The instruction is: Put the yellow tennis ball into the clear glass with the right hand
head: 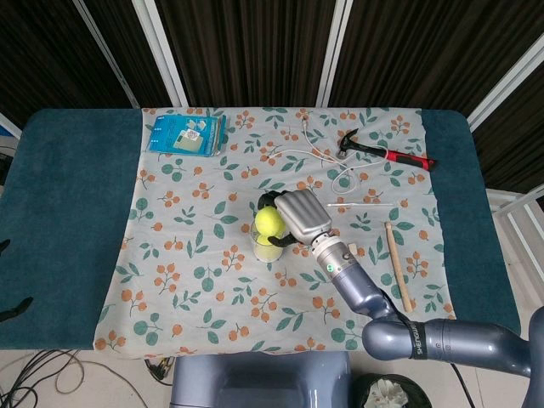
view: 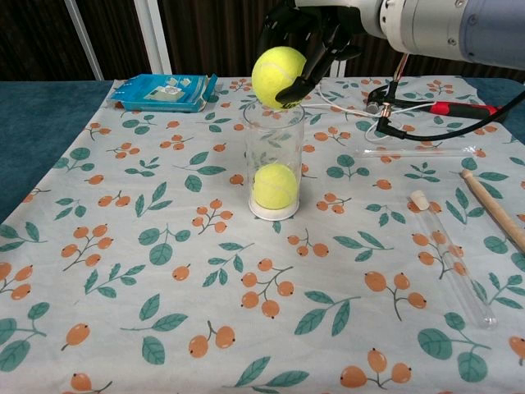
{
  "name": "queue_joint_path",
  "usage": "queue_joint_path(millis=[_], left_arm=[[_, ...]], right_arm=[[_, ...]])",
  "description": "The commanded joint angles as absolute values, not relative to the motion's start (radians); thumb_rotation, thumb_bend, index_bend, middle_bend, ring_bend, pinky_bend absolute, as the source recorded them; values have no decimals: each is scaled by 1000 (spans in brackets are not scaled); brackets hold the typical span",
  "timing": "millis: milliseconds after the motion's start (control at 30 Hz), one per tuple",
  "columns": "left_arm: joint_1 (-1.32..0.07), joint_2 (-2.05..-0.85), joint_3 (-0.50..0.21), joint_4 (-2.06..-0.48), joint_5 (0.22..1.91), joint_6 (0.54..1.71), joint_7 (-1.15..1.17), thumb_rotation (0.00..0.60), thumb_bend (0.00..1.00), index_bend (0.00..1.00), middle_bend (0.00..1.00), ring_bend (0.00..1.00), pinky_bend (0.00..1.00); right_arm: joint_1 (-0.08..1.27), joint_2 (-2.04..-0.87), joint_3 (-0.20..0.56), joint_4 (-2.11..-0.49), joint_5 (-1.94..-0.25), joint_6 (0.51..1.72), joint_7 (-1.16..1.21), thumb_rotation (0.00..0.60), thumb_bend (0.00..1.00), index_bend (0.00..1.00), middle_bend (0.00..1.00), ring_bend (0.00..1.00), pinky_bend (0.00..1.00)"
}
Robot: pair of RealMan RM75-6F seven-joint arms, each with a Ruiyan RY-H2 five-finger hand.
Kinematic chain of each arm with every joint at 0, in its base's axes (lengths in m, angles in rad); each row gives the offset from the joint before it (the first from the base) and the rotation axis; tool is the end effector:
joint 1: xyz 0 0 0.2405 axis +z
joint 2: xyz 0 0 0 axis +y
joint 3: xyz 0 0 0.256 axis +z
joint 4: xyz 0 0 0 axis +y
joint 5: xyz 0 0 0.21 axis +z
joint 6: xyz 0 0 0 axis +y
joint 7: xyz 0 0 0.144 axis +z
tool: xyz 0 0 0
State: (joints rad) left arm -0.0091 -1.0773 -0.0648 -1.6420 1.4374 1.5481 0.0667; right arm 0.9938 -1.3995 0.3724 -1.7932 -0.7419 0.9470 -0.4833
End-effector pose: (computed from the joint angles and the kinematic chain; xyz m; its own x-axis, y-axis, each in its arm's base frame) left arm -0.3243 0.1592 0.1836 0.4660 -0.0377 0.8840 0.8801 0.1227 -0.4587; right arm -0.0168 -0.3647 0.0350 0.2934 -0.2733 0.9161 -0.8875 -0.4341 0.1547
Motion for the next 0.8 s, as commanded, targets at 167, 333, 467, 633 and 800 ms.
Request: queue_joint_path(millis=[167,333,467,633,800], left_arm=[[-10,-1077,-65,-1642,1434,1544,65,600,21,122,0,0,0],[-10,-1077,-65,-1642,1434,1545,66,600,21,122,0,0,0],[-9,-1077,-66,-1644,1433,1546,66,600,22,122,0,0,0],[-10,-1077,-67,-1643,1430,1545,68,600,21,122,0,0,0],[-9,-1079,-66,-1642,1435,1550,68,600,21,122,0,0,0]], right_arm=[[1014,-1399,357,-1794,-705,941,-493,600,357,210,136,206,777],[1028,-1376,345,-1804,-672,916,-501,600,357,167,88,175,48],[1037,-1367,339,-1807,-663,935,-503,600,357,165,84,174,41],[1013,-1333,335,-1827,-709,989,-484,600,357,165,84,164,40],[934,-1265,310,-1857,-834,1076,-437,600,357,164,76,141,27]])
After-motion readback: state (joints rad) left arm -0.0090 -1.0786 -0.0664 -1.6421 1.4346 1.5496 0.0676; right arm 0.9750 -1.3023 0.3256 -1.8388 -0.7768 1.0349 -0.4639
